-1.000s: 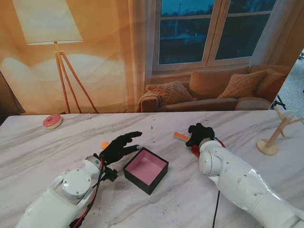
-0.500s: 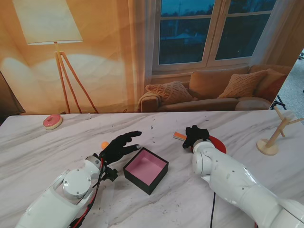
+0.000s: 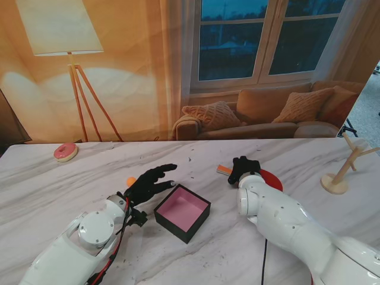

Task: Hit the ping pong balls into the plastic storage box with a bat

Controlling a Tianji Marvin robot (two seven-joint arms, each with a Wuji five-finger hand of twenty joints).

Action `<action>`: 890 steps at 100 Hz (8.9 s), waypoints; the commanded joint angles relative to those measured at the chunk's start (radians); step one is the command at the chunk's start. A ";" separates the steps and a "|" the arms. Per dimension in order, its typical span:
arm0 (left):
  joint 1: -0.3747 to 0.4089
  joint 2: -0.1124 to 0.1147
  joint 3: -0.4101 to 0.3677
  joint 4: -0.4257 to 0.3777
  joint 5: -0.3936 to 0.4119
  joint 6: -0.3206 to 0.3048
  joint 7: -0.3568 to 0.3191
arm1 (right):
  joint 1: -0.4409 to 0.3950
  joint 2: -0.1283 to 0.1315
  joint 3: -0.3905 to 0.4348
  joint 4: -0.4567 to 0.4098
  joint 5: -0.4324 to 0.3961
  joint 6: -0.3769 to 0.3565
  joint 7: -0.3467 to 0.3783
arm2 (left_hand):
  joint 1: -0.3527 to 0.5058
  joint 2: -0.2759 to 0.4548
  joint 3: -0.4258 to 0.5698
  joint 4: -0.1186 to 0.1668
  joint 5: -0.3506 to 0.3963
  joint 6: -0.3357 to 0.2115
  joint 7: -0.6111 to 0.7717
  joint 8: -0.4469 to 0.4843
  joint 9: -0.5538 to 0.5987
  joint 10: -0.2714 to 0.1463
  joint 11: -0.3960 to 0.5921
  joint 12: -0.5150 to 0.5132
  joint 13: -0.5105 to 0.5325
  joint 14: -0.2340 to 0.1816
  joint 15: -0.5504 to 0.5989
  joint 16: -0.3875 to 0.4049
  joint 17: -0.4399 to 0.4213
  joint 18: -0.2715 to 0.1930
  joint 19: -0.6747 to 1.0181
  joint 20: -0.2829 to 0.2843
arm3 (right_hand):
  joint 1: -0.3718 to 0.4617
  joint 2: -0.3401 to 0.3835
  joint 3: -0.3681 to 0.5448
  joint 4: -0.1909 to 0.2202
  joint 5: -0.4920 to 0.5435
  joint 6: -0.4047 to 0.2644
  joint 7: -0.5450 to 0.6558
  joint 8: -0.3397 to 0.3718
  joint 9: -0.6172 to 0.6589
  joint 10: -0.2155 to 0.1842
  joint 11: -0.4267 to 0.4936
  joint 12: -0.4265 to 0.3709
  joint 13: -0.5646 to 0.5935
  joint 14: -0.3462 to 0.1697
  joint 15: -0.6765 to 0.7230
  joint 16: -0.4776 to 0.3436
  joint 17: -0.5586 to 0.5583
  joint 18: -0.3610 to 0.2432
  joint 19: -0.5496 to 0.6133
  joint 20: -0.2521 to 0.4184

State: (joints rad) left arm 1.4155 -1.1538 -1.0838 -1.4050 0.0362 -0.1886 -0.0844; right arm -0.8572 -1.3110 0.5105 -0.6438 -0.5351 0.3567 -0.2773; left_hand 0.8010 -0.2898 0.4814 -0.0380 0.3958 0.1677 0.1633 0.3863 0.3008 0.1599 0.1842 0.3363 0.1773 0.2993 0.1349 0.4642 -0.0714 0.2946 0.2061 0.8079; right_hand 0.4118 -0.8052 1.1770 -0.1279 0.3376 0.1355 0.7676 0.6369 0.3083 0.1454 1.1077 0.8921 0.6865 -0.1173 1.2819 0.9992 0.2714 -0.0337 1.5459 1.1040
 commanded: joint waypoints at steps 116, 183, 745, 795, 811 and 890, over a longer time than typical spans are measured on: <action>0.007 -0.012 -0.003 -0.002 -0.039 0.013 -0.004 | -0.059 0.021 0.107 -0.100 -0.046 0.012 -0.074 | 0.009 0.069 -0.135 0.002 0.027 -0.011 -0.014 -0.008 0.028 0.009 -0.014 0.005 -0.004 0.006 -0.003 0.006 -0.016 -0.020 0.001 0.016 | 0.262 0.068 0.109 -0.181 0.355 -0.129 0.508 -0.033 0.157 0.041 0.013 -0.067 0.168 0.026 0.127 -0.182 0.130 0.051 0.093 -0.044; 0.000 -0.015 0.006 0.004 -0.053 0.021 -0.005 | -0.336 0.114 0.468 -0.553 -0.127 -0.015 -0.050 | 0.039 0.098 -0.187 0.006 0.034 -0.006 -0.016 -0.010 0.037 0.016 -0.015 0.008 -0.003 0.008 -0.003 0.010 -0.014 -0.021 0.003 0.018 | 0.293 0.110 0.087 -0.178 0.322 -0.123 0.519 0.023 0.160 0.036 -0.107 -0.173 0.151 0.059 0.114 -0.240 0.109 0.052 0.071 -0.075; -0.009 -0.015 0.019 0.000 -0.103 0.058 -0.045 | -0.827 0.195 0.906 -1.016 0.171 -0.383 0.335 | 0.094 0.152 -0.297 0.009 0.061 0.001 -0.010 -0.009 0.052 0.039 -0.020 0.011 -0.004 0.019 -0.003 0.017 0.019 -0.006 0.023 0.050 | 0.136 0.068 -0.048 -0.161 0.286 -0.300 0.218 0.070 0.285 -0.025 -0.119 -0.025 0.111 0.038 0.064 -0.140 0.014 0.065 -0.085 -0.162; -0.007 -0.016 0.016 -0.001 -0.105 0.057 -0.041 | -0.823 0.195 0.892 -1.005 0.162 -0.386 0.331 | 0.100 0.157 -0.308 0.009 0.063 0.001 -0.011 -0.009 0.058 0.040 -0.018 0.012 0.001 0.025 0.002 0.020 0.031 0.001 0.030 0.058 | 0.305 0.111 -0.019 -0.144 0.376 -0.271 0.180 -0.165 0.740 -0.076 -0.384 -0.237 0.376 0.193 -0.267 -0.473 0.252 0.175 -0.059 -0.343; -0.007 -0.016 0.016 -0.001 -0.105 0.057 -0.042 | -0.827 0.190 0.884 -1.004 0.193 -0.379 0.325 | 0.101 0.159 -0.311 0.009 0.063 0.001 -0.011 -0.009 0.059 0.041 -0.018 0.012 0.003 0.027 0.004 0.021 0.032 0.003 0.030 0.060 | 0.372 0.162 -0.043 -0.134 0.417 -0.264 0.196 -0.191 0.756 -0.065 -0.409 -0.266 0.400 0.201 -0.306 -0.506 0.277 0.180 -0.052 -0.388; 0.002 -0.012 0.005 -0.011 -0.094 0.050 -0.040 | -0.869 0.147 0.885 -1.116 0.442 -0.370 0.233 | 0.108 0.165 -0.328 0.010 0.063 0.002 -0.013 -0.010 0.062 0.044 -0.019 0.012 0.005 0.030 0.009 0.022 0.040 0.008 0.033 0.068 | 0.439 0.286 -0.094 -0.113 0.475 -0.220 0.226 -0.127 0.722 -0.028 -0.383 -0.288 0.396 0.196 -0.288 -0.502 0.296 0.164 -0.022 -0.388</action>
State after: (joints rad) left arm 1.4129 -1.1654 -1.0758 -1.4043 -0.0616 -0.1364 -0.1120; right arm -1.7189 -1.1590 1.3960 -1.7329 -0.0919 -0.0165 -0.0609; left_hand 0.8829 -0.1484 0.1798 -0.0379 0.4512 0.1696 0.1508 0.3861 0.3406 0.2099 0.1692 0.3363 0.1775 0.3321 0.1334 0.4806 -0.0360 0.3087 0.2276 0.8551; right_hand 0.7450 -0.6465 1.0141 -0.2762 0.7417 -0.1234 0.9477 0.4959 1.0287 0.1608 0.6982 0.6153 1.0527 0.1175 0.9782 0.4975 0.5429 0.1586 1.4793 0.7072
